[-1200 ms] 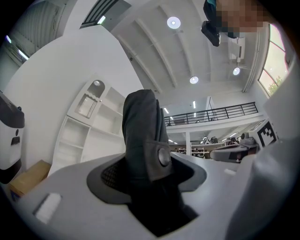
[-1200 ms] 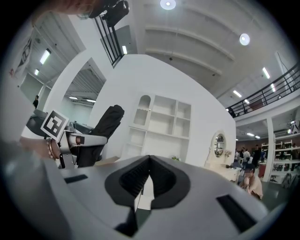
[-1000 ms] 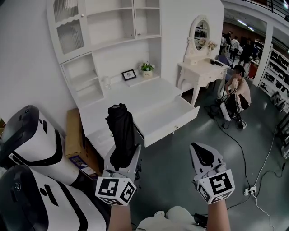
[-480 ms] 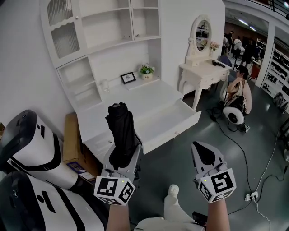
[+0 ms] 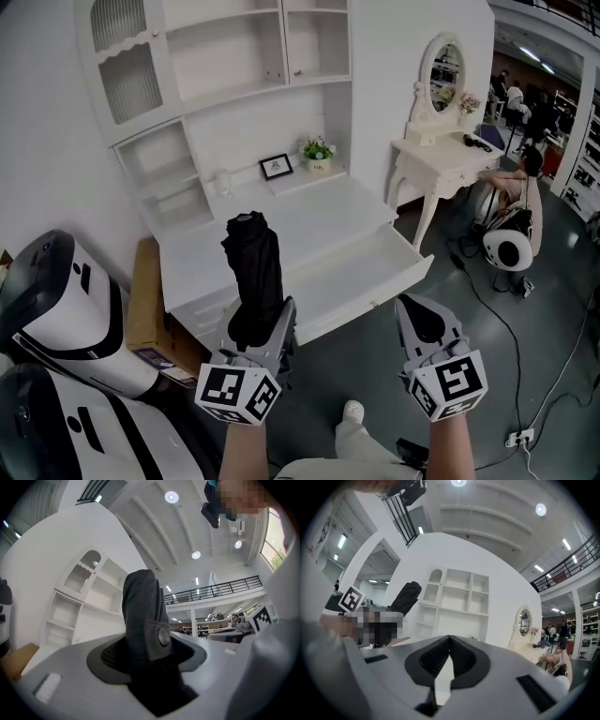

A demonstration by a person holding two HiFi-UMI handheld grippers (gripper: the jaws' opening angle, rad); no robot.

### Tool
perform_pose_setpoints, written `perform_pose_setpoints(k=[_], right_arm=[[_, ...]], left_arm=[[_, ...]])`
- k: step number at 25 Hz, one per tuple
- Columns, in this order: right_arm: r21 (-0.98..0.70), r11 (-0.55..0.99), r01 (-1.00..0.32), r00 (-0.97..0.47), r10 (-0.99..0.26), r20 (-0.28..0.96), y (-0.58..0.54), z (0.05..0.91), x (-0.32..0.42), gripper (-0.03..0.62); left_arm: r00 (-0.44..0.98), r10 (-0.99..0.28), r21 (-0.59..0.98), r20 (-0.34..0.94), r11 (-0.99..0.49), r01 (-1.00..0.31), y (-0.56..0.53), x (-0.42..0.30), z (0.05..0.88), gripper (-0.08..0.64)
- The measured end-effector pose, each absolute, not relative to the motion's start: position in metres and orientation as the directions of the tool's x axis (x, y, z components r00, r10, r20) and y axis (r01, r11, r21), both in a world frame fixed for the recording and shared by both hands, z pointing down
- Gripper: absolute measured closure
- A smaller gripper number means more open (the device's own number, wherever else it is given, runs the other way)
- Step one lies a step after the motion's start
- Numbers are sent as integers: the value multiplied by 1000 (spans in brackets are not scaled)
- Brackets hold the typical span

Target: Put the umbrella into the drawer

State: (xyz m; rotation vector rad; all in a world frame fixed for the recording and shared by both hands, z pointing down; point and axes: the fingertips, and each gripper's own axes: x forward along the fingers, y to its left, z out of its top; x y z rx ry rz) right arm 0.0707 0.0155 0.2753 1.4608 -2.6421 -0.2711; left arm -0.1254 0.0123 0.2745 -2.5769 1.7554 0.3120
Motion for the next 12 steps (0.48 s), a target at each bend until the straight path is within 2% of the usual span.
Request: perform_pose_setpoints(k=[12], right_arm=[[175, 581, -795, -585, -810, 36, -123, 281, 105, 586]], left_arm=[[293, -946, 104, -140, -308, -946, -115, -95, 279, 308]])
